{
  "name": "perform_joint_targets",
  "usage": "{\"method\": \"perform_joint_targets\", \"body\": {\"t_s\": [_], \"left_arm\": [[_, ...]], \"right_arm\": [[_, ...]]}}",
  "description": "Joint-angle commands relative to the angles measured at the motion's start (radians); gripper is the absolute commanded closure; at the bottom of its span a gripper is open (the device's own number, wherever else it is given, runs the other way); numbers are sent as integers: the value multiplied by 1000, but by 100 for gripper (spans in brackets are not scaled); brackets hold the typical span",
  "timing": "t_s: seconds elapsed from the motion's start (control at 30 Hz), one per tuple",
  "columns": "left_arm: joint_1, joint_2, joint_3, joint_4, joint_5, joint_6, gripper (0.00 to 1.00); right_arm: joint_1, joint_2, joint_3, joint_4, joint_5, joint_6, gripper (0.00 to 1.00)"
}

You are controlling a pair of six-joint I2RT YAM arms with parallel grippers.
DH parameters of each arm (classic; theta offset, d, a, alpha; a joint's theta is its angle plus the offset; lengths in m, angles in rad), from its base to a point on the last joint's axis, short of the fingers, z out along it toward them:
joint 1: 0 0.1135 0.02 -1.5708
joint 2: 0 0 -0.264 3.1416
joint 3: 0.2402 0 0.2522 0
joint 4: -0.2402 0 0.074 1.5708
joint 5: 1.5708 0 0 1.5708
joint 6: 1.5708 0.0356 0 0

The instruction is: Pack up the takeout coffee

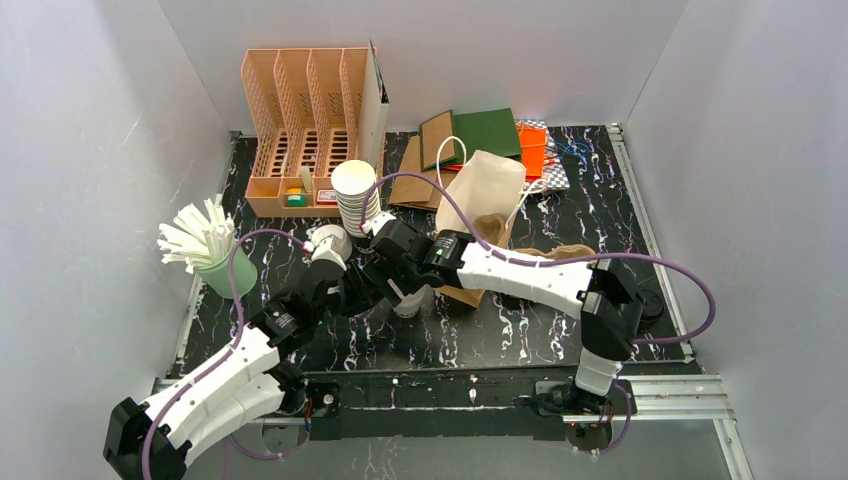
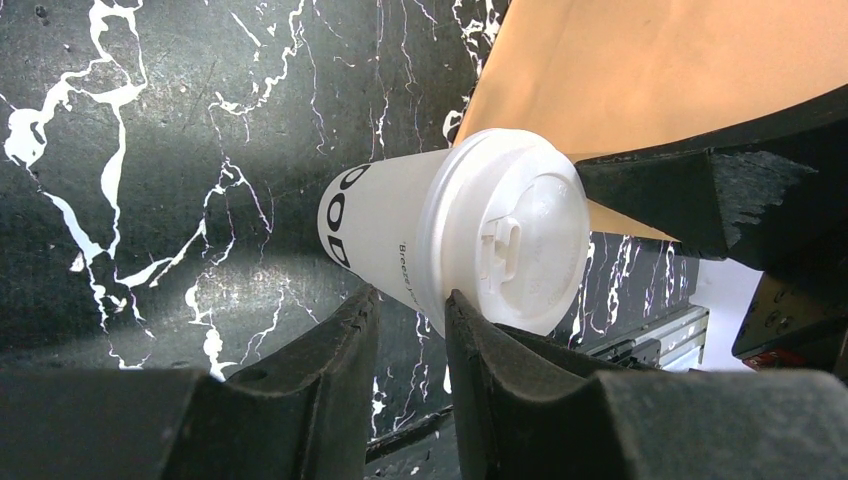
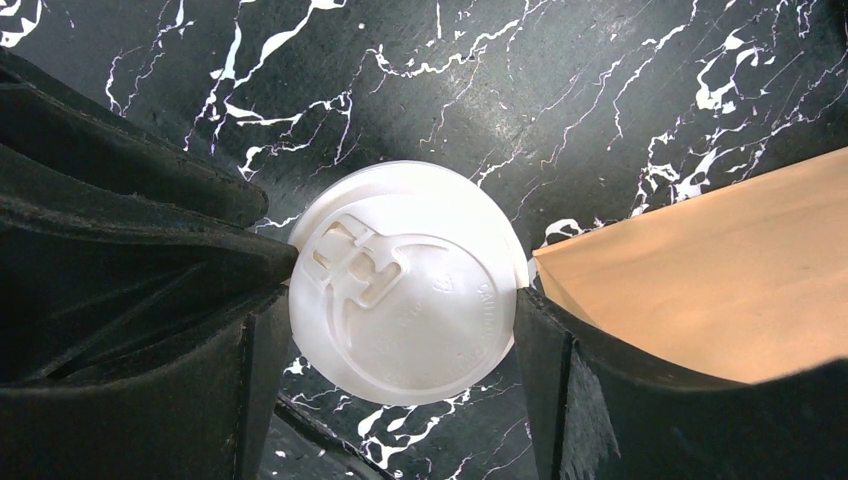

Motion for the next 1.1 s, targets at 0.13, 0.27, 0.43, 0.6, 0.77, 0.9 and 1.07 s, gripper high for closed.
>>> {"method": "perform_joint_targets", "body": {"t_s": [0.13, 0.27, 0.43, 0.6, 0.77, 0.9, 1.07], "left_arm": [[27, 31, -67, -72, -18, 24, 72], [31, 6, -43, -104, -27, 37, 71], [36, -11, 64, -200, -64, 89, 65], [51, -13, 154, -279, -99, 136, 63], [80, 14, 185, -283, -85, 167, 63], [103, 40, 173, -230, -35, 170, 63], [121, 63, 160, -156, 38, 176, 62]], "right_arm": [[12, 47, 35, -89, -98, -42, 27], [12, 52, 45, -104, -110, -44, 28], [12, 30, 45, -80, -114, -44, 27], [13, 23, 46, -72, -112, -49, 27], [12, 20, 43, -71, -122, -58, 27], [13, 4, 31, -46, -129, -66, 26], [12, -6, 20, -34, -134, -69, 26]]}}
